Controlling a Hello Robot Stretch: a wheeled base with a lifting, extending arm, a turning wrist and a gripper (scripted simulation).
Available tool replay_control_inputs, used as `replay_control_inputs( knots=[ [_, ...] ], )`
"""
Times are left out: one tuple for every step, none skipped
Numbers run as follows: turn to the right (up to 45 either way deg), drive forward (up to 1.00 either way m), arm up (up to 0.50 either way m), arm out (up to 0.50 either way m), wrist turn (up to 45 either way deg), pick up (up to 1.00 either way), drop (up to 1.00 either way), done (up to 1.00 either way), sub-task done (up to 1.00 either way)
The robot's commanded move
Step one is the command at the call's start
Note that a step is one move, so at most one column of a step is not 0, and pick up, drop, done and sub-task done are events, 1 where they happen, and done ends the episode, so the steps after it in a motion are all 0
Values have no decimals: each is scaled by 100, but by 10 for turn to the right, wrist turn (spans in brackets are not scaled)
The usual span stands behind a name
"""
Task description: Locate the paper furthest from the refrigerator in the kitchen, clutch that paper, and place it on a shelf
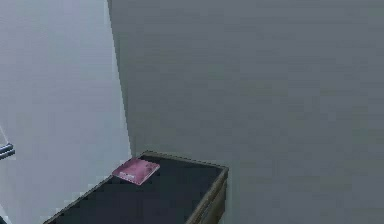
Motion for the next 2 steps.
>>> replay_control_inputs(
  knots=[
    [0,0,0,0,450,0,0,0,0],
    [0,0,0,0,450,0,0,0,0]
  ],
)
